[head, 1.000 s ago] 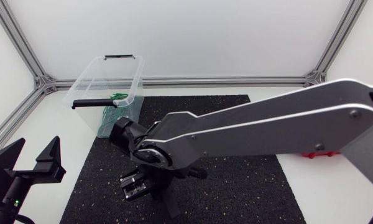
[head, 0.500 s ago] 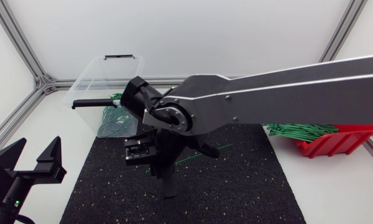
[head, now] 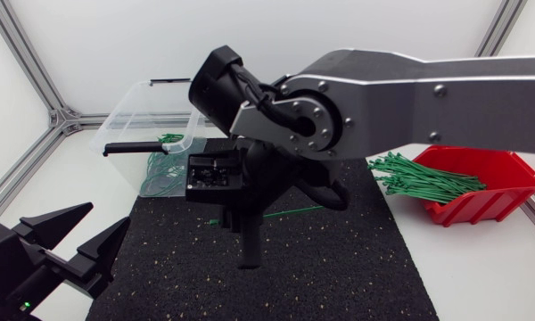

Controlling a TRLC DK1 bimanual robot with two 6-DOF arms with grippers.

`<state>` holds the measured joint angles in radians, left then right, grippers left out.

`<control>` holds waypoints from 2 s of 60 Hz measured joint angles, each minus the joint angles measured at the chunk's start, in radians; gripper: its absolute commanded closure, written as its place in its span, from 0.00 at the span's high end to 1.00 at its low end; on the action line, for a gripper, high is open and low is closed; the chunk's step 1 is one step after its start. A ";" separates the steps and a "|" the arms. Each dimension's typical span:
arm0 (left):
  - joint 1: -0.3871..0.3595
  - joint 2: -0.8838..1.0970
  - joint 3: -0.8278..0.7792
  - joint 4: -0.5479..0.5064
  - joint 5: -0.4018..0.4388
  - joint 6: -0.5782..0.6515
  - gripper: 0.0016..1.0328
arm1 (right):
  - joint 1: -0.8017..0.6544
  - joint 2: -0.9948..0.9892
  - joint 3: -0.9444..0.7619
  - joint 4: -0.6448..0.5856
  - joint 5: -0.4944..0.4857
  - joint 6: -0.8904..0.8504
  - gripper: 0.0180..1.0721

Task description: Take a green cable tie from the red box, thread the tail through the head to close it, then place it in the transparent bin on the left.

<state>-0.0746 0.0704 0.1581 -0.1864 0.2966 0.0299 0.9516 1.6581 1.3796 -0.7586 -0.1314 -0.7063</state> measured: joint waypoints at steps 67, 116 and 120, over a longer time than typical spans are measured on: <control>-0.254 0.343 0.300 -0.232 0.122 0.341 0.76 | 0.067 -0.117 -0.066 0.035 -0.048 0.098 0.06; -0.365 0.534 0.316 -0.203 0.358 0.555 0.53 | 0.127 -0.081 -0.096 0.104 0.031 0.097 0.06; -0.312 0.534 0.316 -0.199 0.387 0.572 0.53 | 0.128 -0.081 -0.106 0.104 0.032 0.097 0.06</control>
<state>-0.3866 0.6041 0.4744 -0.3855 0.6838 0.6018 1.0794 1.5772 1.2736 -0.6548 -0.0998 -0.6094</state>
